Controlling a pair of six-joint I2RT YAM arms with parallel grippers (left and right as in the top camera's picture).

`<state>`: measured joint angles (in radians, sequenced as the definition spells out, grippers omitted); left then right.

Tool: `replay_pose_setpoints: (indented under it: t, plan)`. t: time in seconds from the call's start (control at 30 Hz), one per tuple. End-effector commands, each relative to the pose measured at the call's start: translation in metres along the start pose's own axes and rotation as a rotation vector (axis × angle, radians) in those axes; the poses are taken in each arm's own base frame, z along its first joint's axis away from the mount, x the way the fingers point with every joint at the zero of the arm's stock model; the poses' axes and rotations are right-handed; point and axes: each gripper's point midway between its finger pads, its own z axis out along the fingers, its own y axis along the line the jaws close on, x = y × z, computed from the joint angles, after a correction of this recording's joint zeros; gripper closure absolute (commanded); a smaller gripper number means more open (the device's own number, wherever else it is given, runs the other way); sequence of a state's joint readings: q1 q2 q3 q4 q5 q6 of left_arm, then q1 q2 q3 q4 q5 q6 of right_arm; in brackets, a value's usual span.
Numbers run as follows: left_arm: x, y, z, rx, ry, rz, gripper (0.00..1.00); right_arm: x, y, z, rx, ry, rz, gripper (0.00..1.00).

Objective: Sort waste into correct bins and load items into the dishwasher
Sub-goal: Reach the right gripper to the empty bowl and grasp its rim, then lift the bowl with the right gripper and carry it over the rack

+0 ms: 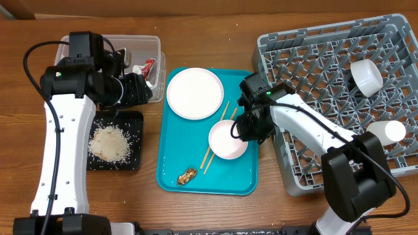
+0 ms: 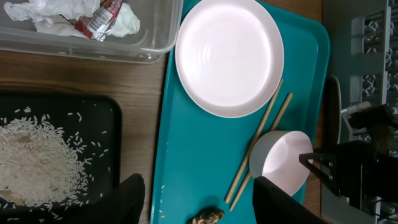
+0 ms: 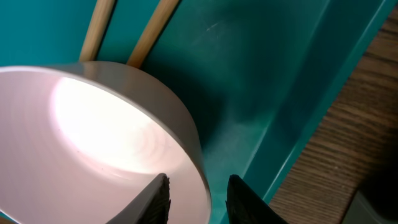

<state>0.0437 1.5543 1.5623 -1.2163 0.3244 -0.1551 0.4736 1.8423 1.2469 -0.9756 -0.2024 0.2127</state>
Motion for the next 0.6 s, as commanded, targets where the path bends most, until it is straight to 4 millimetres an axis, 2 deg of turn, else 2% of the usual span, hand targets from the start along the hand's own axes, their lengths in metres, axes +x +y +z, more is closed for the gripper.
replay_pose_setpoints:
  t: [0.0,0.17,0.27,0.43,0.57]
  plan:
    - [-0.002,0.001,-0.003,-0.01,-0.01,-0.004,0.42,0.005,-0.002,0.007,0.005,0.018,0.003,0.68]
    - [-0.002,0.001,-0.003,-0.01,-0.01,-0.004,0.42,0.012,-0.005,0.013,0.009,0.035,0.007,0.77]
    - [-0.002,0.001,-0.003,-0.01,-0.01,-0.004,0.42,0.011,-0.005,0.013,0.008,0.03,0.005,0.96]
    - [-0.002,0.001,-0.003,-0.01,-0.008,-0.005,0.41,0.007,-0.002,0.004,0.008,0.029,0.005,0.96]
    - [-0.001,0.001,-0.003,-0.01,-0.006,-0.006,0.41,-0.009,0.008,-0.028,-0.001,-0.009,-0.034,0.96]
